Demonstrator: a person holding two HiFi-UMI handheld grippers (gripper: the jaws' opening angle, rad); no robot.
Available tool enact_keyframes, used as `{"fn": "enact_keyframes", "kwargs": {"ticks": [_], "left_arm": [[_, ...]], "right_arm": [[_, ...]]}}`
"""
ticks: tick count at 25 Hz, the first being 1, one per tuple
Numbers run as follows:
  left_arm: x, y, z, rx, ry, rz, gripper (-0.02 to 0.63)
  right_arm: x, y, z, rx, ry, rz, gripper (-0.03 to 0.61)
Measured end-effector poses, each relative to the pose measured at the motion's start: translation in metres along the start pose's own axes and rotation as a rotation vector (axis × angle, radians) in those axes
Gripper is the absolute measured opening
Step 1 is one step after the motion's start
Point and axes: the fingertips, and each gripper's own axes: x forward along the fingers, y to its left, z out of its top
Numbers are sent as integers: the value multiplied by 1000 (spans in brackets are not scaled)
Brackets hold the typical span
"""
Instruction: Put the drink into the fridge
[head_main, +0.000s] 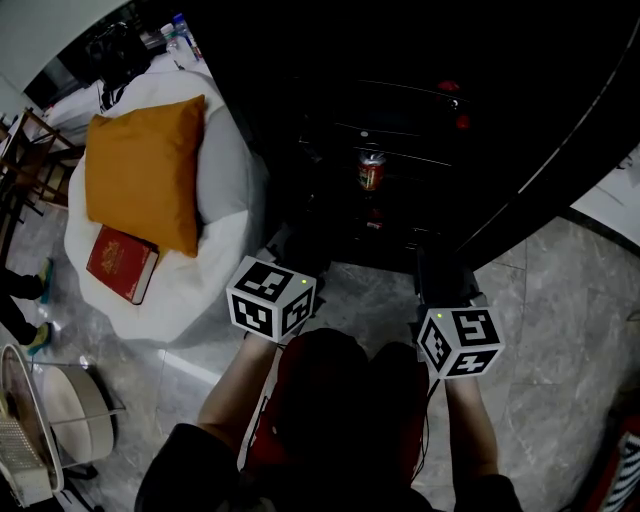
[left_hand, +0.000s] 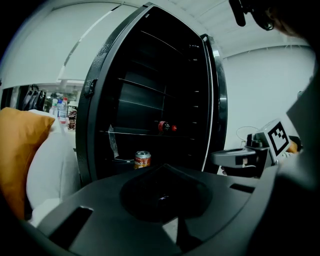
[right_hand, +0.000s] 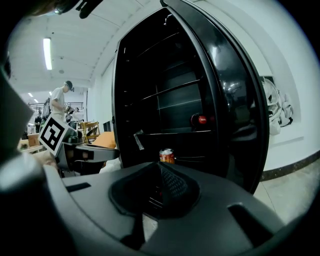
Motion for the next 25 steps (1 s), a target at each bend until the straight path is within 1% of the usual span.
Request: {"fn": "enact_keyframes", "kwargs": {"ticks": [5, 9, 13, 17, 20, 25], "left_arm": [[-8, 3, 6, -12, -9, 2, 11], [-13, 4, 13, -18, -9, -8, 11], [-19, 5, 30, -24, -3, -10, 11], [-30, -1, 53, -49, 24, -25, 11], [-41, -3, 76, -66, 49, -22, 11], [-63, -9, 124, -47, 90, -11, 11]], "right_arm": [[-8, -1, 11, 61, -9, 22, 18], [-9, 0, 18, 55, 1, 16, 18], [-6, 2, 38, 57, 8, 2, 18], [-7, 16, 63, 68, 23, 0, 18], [-12, 29, 87, 88, 43, 9, 17], [-29, 46, 138, 116, 60, -1, 18]]}}
